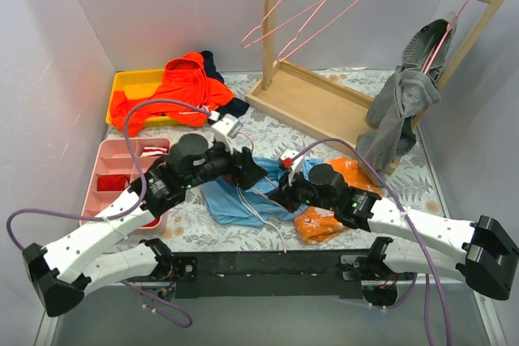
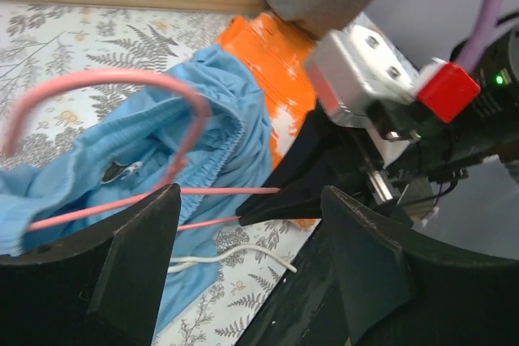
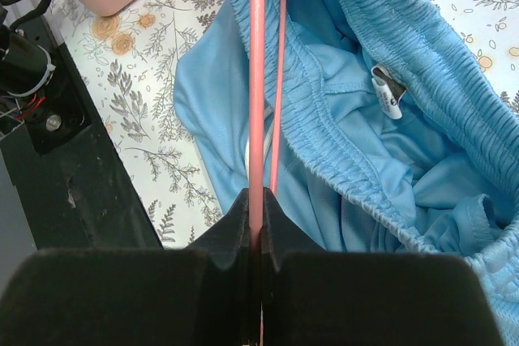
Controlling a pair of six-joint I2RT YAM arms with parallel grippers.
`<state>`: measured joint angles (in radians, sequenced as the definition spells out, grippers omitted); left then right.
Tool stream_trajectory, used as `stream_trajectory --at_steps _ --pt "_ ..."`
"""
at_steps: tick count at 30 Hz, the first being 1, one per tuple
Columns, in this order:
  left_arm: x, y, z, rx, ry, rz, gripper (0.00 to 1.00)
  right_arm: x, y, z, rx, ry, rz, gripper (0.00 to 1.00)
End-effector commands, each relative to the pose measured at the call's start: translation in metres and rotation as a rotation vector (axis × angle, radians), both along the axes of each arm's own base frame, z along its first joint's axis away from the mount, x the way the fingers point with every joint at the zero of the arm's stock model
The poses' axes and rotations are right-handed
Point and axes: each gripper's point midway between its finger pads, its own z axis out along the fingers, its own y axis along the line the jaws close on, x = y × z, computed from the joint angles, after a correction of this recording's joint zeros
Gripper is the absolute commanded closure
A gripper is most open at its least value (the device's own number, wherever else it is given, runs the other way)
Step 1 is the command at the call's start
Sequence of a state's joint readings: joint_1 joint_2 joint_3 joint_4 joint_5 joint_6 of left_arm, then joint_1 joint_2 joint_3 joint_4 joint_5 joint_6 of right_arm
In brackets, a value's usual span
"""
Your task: Place the shorts on the hanger
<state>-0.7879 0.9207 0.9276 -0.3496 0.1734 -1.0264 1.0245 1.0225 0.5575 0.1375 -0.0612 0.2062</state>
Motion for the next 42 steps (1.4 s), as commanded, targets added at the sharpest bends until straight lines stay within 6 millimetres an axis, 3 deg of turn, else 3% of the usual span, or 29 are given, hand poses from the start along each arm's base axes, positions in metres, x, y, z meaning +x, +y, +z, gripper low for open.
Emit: stream_trajectory --at_steps 1,3,8,12,18,24,31,34,37,39,41,42 --pt "0.019 -0.009 0.010 0.093 -0.146 0.101 0.30 0.006 0.013 0.031 0.105 -0.065 0.002 0.99" --pt "0.026 -0.011 0.012 0.087 -0.163 0.143 0.30 0.005 0.013 0.030 0.108 -0.058 0.004 0.99" --pt "0.057 0.012 0.012 0.124 -0.208 0.373 0.46 0.003 0.012 0.030 0.113 -0.044 0.004 0.99" --pt "0.049 0.015 0.022 0.103 -0.228 0.345 0.45 0.002 0.009 0.031 0.115 -0.044 -0.007 0.99" --pt "0.046 0.023 0.007 0.124 -0.197 0.361 0.44 0.002 0.011 0.030 0.109 -0.040 -0.003 0.99" --pt "0.053 0.007 -0.003 0.142 -0.189 0.339 0.44 0.004 0.012 0.031 0.111 -0.039 -0.008 0.99" --pt "0.059 -0.006 -0.016 0.161 -0.177 0.315 0.51 0.005 0.012 0.034 0.119 -0.044 -0.015 0.99" --pt "0.062 -0.008 -0.022 0.174 -0.171 0.319 0.65 0.007 0.012 0.035 0.120 -0.044 -0.026 0.99" --pt "0.068 -0.007 -0.031 0.211 -0.166 0.347 0.99 0.012 0.011 0.037 0.114 -0.043 -0.058 0.99" --pt "0.072 -0.002 -0.033 0.232 -0.181 0.377 1.00 0.017 0.007 0.034 0.084 -0.030 -0.091 0.99" --pt "0.076 0.005 -0.033 0.252 -0.200 0.408 1.00 0.024 0.004 0.041 0.074 -0.019 -0.152 0.73" --pt "0.080 0.012 -0.034 0.270 -0.211 0.448 1.00 0.024 -0.005 0.035 0.031 0.006 -0.183 0.58"
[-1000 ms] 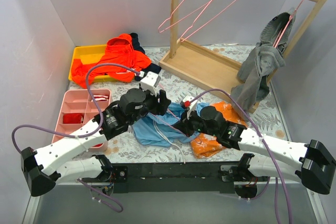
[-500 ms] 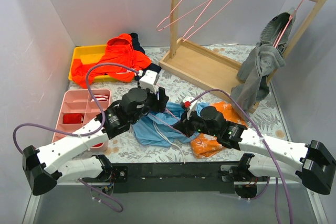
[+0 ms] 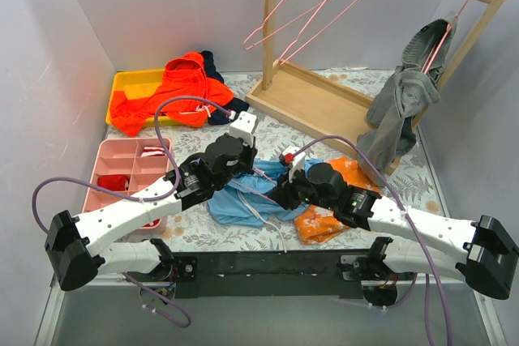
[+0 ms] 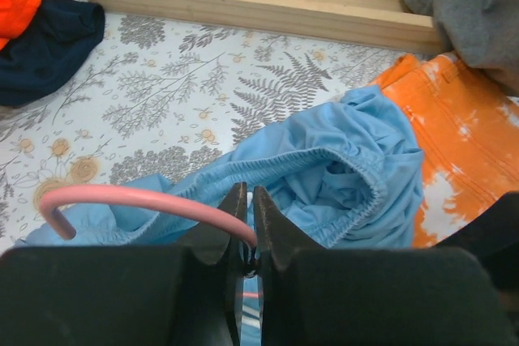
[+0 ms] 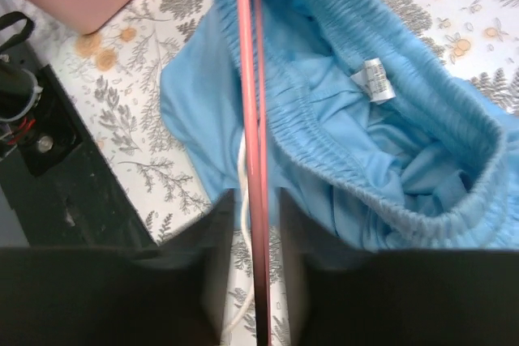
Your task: Place the shorts on the hanger
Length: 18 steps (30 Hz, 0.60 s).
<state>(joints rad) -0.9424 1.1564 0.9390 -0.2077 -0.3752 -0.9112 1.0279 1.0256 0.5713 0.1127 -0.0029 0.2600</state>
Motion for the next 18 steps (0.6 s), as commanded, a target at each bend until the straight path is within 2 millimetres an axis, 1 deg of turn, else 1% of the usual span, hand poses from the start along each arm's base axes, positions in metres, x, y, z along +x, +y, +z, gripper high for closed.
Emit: stream_trajectory --at_steps 1,2,3,4,5,6,7,8,9,11,12,13,14,15,16,17,18 --pt "0.015 0.024 0.011 0.018 -0.075 0.131 1.00 0.026 -0.009 0.039 0.023 -0.031 -0.177 0.42" --pt "0.016 0.027 0.011 0.025 -0.082 0.141 1.00 0.029 -0.014 0.046 0.032 -0.014 -0.225 0.36" --pt "0.016 0.029 0.010 0.032 -0.086 0.150 1.00 0.028 -0.029 0.047 0.006 0.003 -0.274 0.33" --pt "0.016 0.032 0.010 0.034 -0.091 0.159 1.00 0.035 -0.039 0.053 0.002 -0.010 -0.342 0.30" --pt "0.016 0.033 0.010 0.033 -0.092 0.164 1.00 0.038 -0.045 0.068 0.030 0.003 -0.394 0.29" --pt "0.016 0.033 0.008 0.033 -0.090 0.165 1.00 0.038 -0.060 0.067 0.000 0.021 -0.450 0.28" --pt "0.016 0.034 0.007 0.034 -0.088 0.168 1.00 0.044 -0.072 0.069 -0.014 0.018 -0.518 0.28" --pt "0.016 0.035 0.006 0.033 -0.088 0.172 1.00 0.047 -0.077 0.071 -0.022 0.026 -0.548 0.27" --pt "0.016 0.035 0.006 0.031 -0.088 0.174 1.00 0.055 -0.083 0.072 -0.031 0.042 -0.589 0.26" --pt "0.017 0.037 0.006 0.024 -0.090 0.193 1.00 0.060 -0.085 0.061 -0.069 0.086 -0.586 0.26" --pt "0.018 0.038 0.006 0.024 -0.092 0.199 1.00 0.069 -0.088 0.051 -0.092 0.116 -0.598 0.27" --pt "0.018 0.039 0.006 0.023 -0.096 0.206 1.00 0.069 -0.080 0.048 -0.080 0.148 -0.553 0.29" --pt "0.019 0.039 0.008 0.022 -0.100 0.213 1.00 0.075 -0.079 0.037 -0.104 0.171 -0.556 0.29" --pt "0.019 0.040 0.009 0.021 -0.101 0.215 1.00 0.077 -0.077 0.032 -0.117 0.181 -0.550 0.29" --pt "0.019 0.039 0.009 0.020 -0.100 0.214 1.00 0.078 -0.071 0.032 -0.124 0.191 -0.530 0.30" --pt "0.020 0.039 0.009 0.016 -0.103 0.214 1.00 0.081 -0.067 0.023 -0.151 0.208 -0.521 0.30" --pt "0.020 0.039 0.011 0.014 -0.106 0.213 1.00 0.081 -0.062 0.020 -0.156 0.217 -0.507 0.30"
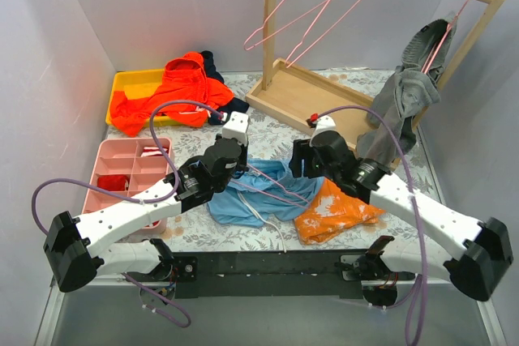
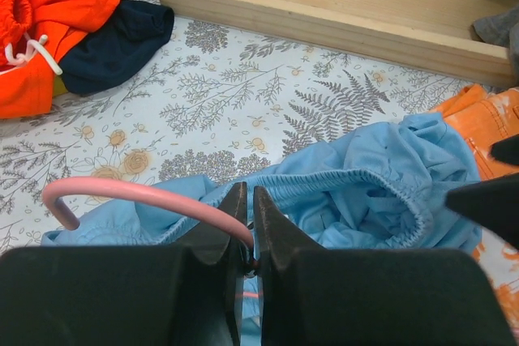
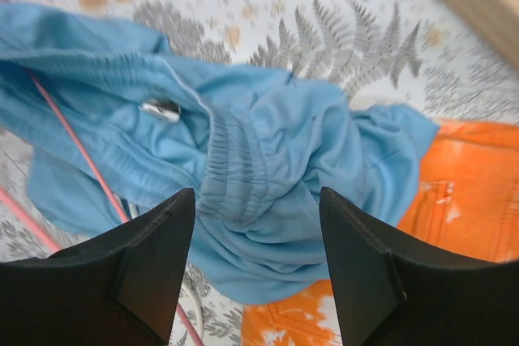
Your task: Place the shorts on the hanger
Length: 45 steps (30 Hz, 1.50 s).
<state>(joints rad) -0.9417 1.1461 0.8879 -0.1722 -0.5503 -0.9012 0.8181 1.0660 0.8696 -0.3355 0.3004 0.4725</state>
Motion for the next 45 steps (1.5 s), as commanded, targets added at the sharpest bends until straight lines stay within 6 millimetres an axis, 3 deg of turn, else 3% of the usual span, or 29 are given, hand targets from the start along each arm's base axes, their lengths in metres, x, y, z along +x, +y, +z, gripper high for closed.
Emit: stream_trajectory --at_steps 1,6,11,18,29,30,33,34,37,41,45 --pt "0.005 0.010 0.020 -0.037 -0.059 0.051 1.00 -0.004 0.023 -0.014 -0.010 0.097 0.094 0.30" --pt "0.008 0.014 0.025 -0.028 -0.085 0.069 1.00 -0.001 0.035 -0.031 -0.001 0.114 0.121 0.28" --pt "0.012 0.018 0.033 -0.019 -0.114 0.097 1.00 0.000 0.030 -0.045 -0.042 0.143 0.101 0.33" --pt "0.013 0.014 0.038 -0.024 -0.126 0.078 1.00 0.002 0.039 -0.031 0.005 0.104 0.134 0.28" --pt "0.011 0.007 0.040 -0.039 -0.126 0.044 1.00 0.008 0.038 -0.055 -0.064 0.147 0.104 0.29" --pt "0.012 0.008 0.041 -0.039 -0.126 0.050 1.00 0.009 0.036 -0.056 -0.070 0.147 0.095 0.31" --pt "0.016 0.014 0.043 -0.029 -0.134 0.091 1.00 0.011 0.026 -0.054 -0.083 0.135 0.044 0.58" --pt "0.018 0.019 0.044 -0.024 -0.141 0.111 1.00 0.013 0.019 -0.054 -0.094 0.125 0.010 0.75" --pt "0.029 0.037 0.052 -0.043 -0.157 0.159 1.00 0.013 0.007 -0.046 -0.087 0.093 -0.031 0.91" --pt "0.050 0.062 0.063 -0.078 -0.171 0.216 1.00 0.012 -0.002 -0.037 -0.074 0.075 -0.056 0.99" --pt "0.062 0.072 0.065 -0.082 -0.172 0.264 1.00 0.013 -0.008 -0.032 -0.068 0.061 -0.070 0.99"
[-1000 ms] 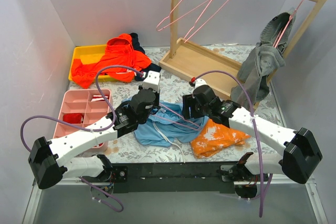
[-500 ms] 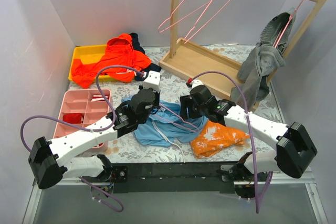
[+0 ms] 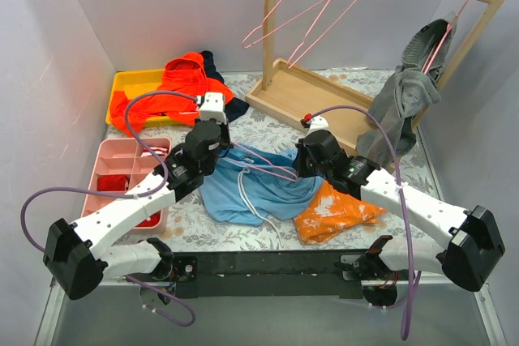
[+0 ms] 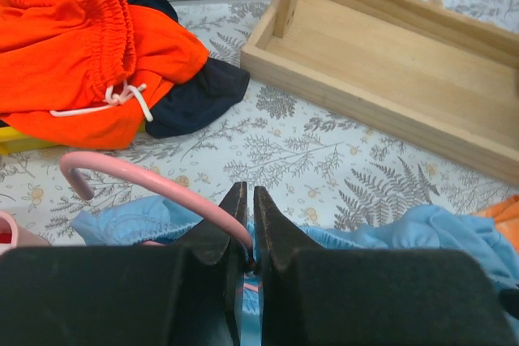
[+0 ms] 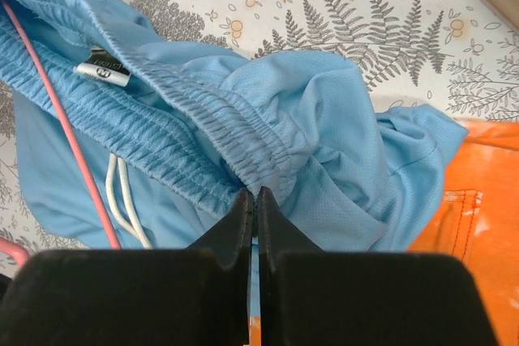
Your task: Place the shorts on the hanger
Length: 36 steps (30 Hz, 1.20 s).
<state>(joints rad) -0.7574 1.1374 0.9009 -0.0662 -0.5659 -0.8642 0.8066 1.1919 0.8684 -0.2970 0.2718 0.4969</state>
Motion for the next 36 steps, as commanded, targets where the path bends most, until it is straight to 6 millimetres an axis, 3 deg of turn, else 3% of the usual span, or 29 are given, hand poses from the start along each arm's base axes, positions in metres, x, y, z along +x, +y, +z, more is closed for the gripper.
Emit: stream_trajectory --at_steps 1,6,14,18,28,36 --pt "0.015 0.024 0.035 -0.024 -0.075 0.092 1.00 0.005 -0.021 0.004 -0.035 -0.032 -0.065 0.99" --pt "0.029 0.040 0.047 -0.050 -0.099 0.161 1.00 0.007 -0.026 0.017 -0.036 -0.055 -0.071 0.99" --pt "0.039 0.047 0.036 -0.033 -0.069 0.209 1.00 0.007 -0.030 0.046 -0.021 -0.096 -0.071 0.99" --pt "0.030 0.047 0.037 -0.058 -0.081 0.177 1.00 0.012 -0.036 0.061 -0.033 -0.122 -0.100 0.99" --pt "0.009 0.064 0.032 -0.089 -0.097 0.191 1.00 0.031 -0.043 0.071 -0.084 -0.089 -0.125 0.99" --pt "0.008 0.068 0.029 -0.079 -0.087 0.211 1.00 0.039 -0.039 0.095 -0.087 -0.106 -0.120 0.99"
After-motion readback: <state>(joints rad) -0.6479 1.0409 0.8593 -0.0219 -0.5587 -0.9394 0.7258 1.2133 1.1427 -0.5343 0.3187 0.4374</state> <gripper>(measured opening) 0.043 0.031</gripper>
